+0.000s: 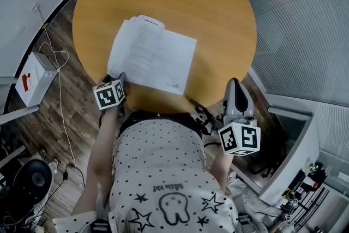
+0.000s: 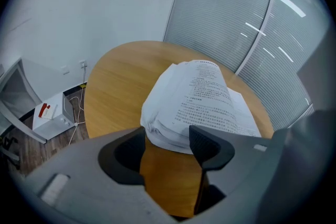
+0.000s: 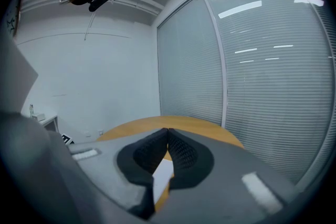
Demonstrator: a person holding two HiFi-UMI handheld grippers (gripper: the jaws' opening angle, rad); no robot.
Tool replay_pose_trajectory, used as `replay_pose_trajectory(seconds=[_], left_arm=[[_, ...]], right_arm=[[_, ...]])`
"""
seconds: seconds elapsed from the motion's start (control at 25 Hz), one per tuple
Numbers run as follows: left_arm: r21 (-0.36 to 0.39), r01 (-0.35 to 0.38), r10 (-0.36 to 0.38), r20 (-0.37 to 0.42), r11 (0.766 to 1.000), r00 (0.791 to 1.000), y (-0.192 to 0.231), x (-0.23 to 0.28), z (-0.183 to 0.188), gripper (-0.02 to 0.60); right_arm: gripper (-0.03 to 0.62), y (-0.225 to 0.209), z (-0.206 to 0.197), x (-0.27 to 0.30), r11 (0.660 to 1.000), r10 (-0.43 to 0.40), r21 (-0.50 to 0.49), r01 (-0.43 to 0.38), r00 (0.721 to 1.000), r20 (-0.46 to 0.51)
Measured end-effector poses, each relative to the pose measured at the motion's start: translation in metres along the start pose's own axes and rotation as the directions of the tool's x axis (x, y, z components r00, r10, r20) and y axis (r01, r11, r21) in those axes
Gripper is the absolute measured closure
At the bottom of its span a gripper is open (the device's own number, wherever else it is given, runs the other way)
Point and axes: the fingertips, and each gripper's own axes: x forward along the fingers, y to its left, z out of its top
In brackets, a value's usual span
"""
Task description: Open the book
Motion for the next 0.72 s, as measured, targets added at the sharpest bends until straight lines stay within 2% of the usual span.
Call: replay_pose_trajectory(seconds=[0.2,0.32,0.44,0.56,0.72], left_arm=[[0.011,0.027,-0.028,0.068,1.000,0.997,-0.007,-0.021,0.014,0.319],[0.018,0.049,-0.051,0.139,0.999,0.989,-0.015,-0.037,0.033,0.435],[0.035,0.056,-0.062,0.203,0.998,0.977,-0.023,-0.052,0.054,0.456],[0.036,0.073,-0.080,0.270,0.997,0.960,-0.031,-0.070,0.074,0.472],[0.084,0.106,-0.129,0.369,0.991,0.921,-0.051,-0.098,0.105,0.536]], right_arm=[[0.591,0.001,0.007,-0.001,1.000,0.003,-0.001,-0.003,1.000,0.012],[0.591,-0.002,0.007,-0.002,1.000,-0.001,-0.003,0.001,1.000,0.013],[0.591,-0.004,0.006,-0.003,1.000,-0.005,-0.002,0.005,1.000,0.010],[0.591,-0.005,0.004,-0.004,1.000,-0.005,0.000,0.005,1.000,0.005],[0.591,-0.003,0.005,-0.006,1.000,-0.002,0.003,0.002,1.000,0.010]])
